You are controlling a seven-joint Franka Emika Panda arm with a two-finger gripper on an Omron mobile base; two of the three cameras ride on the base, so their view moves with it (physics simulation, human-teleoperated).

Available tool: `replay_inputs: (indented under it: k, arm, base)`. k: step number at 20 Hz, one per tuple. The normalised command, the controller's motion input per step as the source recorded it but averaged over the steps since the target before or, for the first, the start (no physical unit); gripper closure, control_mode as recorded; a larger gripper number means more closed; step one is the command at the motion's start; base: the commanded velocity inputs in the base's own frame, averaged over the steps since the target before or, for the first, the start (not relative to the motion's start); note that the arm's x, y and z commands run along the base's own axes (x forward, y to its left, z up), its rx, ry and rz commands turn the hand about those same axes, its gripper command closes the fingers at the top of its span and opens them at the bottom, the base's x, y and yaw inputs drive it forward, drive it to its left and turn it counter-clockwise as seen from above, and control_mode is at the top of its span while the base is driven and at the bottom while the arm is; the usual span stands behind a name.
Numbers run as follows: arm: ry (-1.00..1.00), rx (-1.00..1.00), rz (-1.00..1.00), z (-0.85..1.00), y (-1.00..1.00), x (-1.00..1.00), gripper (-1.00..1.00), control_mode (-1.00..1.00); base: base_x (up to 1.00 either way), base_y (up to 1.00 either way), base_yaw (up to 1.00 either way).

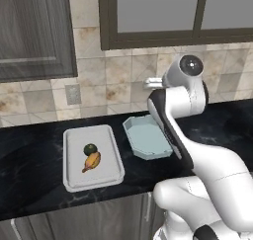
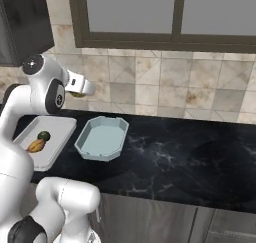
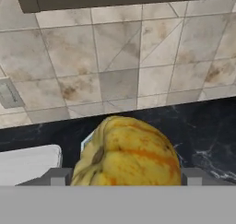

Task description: Place one squash and one chicken drumstick in each tupperware on the nearby counter, to pack two identical lunches.

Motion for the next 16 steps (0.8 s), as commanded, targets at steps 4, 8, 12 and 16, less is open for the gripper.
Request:
replay_inputs:
  k: [4, 8, 12, 16]
  arm:
    - [0.34, 0.01, 0.04, -0.91, 0.0, 0.04, 1.0, -1.0]
    - [0.29, 0.0, 0.06, -0.92, 0.0, 0.23, 1.0, -1.0]
    - [0.23, 0.0, 0.06, -0.68, 0.0, 0.4, 1.0, -1.0]
    - [0.16, 0.0, 0.02, -0.53, -0.02, 0.54, 1.0, -1.0]
  base:
    - [0.0, 0.0, 0.0]
    - [0.0, 0.0, 0.0]
    - [0.0, 0.0, 0.0]
    - [0.0, 0.0, 0.0]
